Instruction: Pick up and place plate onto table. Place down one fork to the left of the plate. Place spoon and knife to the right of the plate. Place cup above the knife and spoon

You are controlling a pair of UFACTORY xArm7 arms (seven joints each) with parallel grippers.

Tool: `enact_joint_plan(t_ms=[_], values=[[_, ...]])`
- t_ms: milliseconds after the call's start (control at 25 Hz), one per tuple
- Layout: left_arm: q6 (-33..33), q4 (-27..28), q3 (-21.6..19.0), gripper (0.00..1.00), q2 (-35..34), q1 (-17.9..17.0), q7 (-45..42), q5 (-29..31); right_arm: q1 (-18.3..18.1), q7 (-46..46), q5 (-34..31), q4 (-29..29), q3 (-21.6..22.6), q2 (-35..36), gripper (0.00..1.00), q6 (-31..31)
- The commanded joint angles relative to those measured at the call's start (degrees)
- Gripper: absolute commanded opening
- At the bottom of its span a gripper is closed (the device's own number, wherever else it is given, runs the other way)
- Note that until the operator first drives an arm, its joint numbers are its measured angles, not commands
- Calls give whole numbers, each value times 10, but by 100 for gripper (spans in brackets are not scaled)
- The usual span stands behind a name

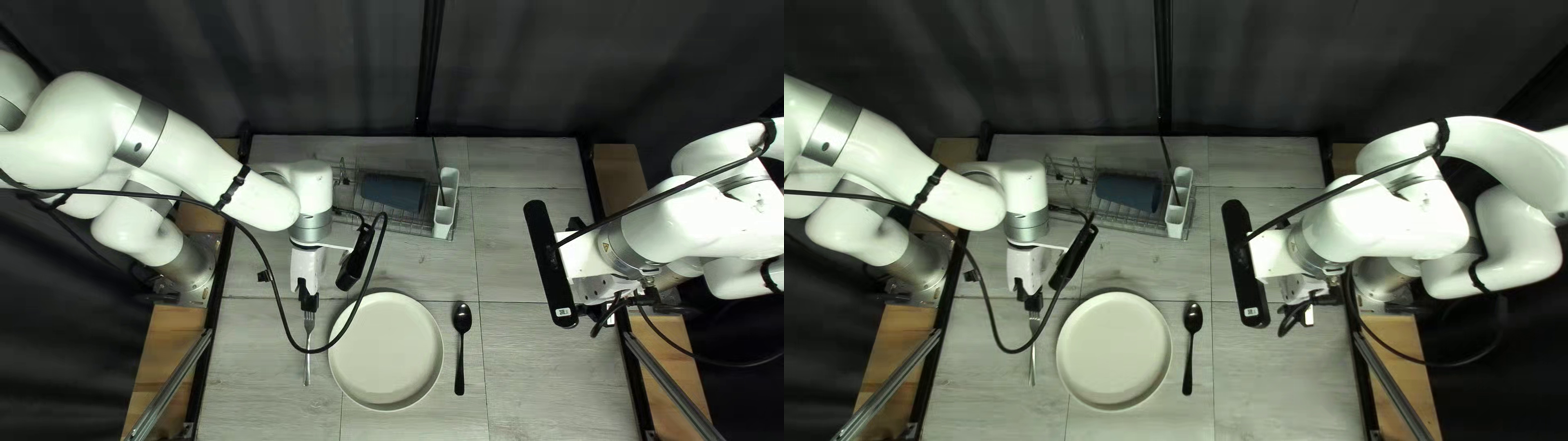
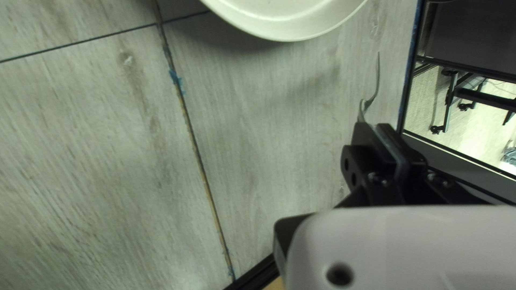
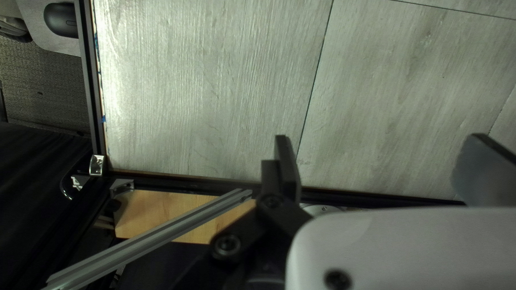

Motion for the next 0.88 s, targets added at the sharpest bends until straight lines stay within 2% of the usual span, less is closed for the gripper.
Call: enact_joint_plan(t_ms=[40, 280, 440, 480, 520, 560, 680, 720, 880], values=[[-6, -4, 5, 0, 7, 3, 15, 0, 0, 0, 0, 0, 0, 0, 100, 0], [-15, -4, 11, 1, 26, 3, 38, -10, 0, 0, 0, 0, 0, 0, 100, 0], [-31, -6, 16, 17, 49, 2, 69, -32, 0, 0, 0, 0, 0, 0, 100, 0], [-34, -8, 17, 48, 52, 2, 74, -35, 0, 0, 0, 0, 0, 0, 100, 0], [-41, -10, 17, 68, 56, 3, 79, -37, 0, 0, 0, 0, 0, 0, 100, 0], [-48, -12, 17, 82, 62, 2, 85, -38, 0, 0, 0, 0, 0, 0, 100, 0], [-69, -18, 17, 93, 82, 0, 109, -49, 0, 0, 0, 0, 0, 0, 100, 0], [-80, -23, 16, 100, 90, 0, 120, -56, 0, 0, 0, 0, 0, 0, 100, 0], [-113, -42, 8, 100, 77, -4, 106, -47, 0, 0, 0, 0, 0, 0, 100, 0]])
